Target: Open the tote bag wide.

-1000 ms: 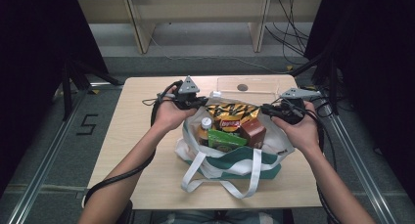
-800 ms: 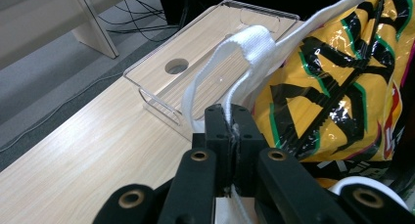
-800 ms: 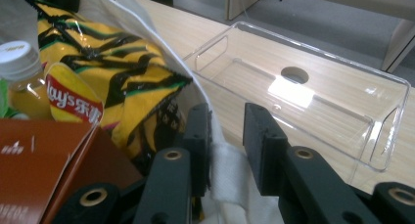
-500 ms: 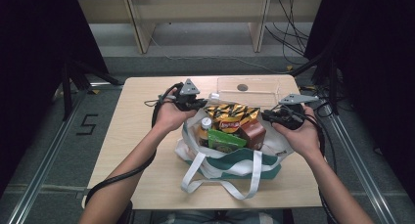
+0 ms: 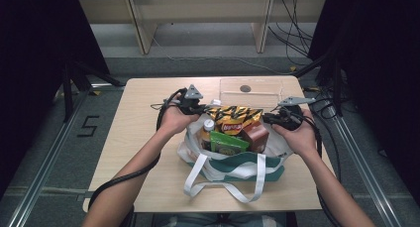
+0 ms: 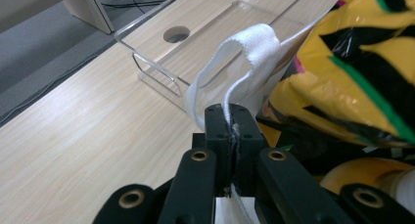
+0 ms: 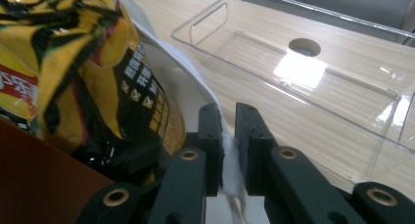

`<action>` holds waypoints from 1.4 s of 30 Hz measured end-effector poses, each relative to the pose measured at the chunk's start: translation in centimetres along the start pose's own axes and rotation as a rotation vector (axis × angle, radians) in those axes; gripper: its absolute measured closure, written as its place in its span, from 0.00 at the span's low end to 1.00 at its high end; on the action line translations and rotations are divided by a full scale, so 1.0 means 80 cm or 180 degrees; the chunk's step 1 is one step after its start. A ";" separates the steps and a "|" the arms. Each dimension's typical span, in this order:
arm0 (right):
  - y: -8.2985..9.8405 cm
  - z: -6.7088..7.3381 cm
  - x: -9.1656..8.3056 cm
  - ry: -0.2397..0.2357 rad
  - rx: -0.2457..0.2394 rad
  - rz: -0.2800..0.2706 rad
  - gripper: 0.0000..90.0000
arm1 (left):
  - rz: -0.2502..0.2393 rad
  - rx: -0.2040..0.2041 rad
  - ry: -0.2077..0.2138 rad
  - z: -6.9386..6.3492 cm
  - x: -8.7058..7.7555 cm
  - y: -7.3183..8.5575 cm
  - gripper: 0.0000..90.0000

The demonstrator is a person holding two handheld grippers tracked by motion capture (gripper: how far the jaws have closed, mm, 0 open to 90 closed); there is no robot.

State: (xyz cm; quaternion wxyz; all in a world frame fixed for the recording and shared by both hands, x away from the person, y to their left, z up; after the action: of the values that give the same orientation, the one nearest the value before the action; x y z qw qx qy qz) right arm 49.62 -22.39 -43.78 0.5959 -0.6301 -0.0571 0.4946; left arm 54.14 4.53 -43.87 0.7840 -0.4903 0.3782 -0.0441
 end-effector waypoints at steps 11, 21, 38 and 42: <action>0.011 -0.007 0.014 -0.0019 0.0019 0.0093 0.92 | 0.0097 -0.0047 0.0013 -0.001 0.016 0.017 0.97; 0.018 -0.013 0.023 -0.0065 0.0039 0.0123 0.92 | 0.0161 -0.0072 0.0020 -0.002 0.026 0.029 0.97; 0.029 -0.019 0.034 -0.0098 0.0143 0.0233 0.92 | 0.0204 -0.0021 0.0015 -0.006 0.036 0.047 0.97; 0.031 -0.019 0.037 -0.0101 0.0141 0.0208 0.92 | 0.0215 -0.0070 0.0016 -0.007 0.039 0.049 0.97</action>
State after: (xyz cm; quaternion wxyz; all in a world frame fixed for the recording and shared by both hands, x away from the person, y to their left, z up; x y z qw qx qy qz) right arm 50.90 -22.22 -47.72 0.5922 -0.6103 -0.0350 0.5249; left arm 54.77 4.76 -48.88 0.7787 -0.4857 0.3969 -0.0147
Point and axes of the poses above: each handheld gripper's, and its own axes: x roughly forward along the jaws, y roughly out of its underside, z roughly to its left, the point moved 6 cm from there along x, roughly forward along the jaws, and after that the axes turned 13 degrees about -y, right-handed, at the moved point
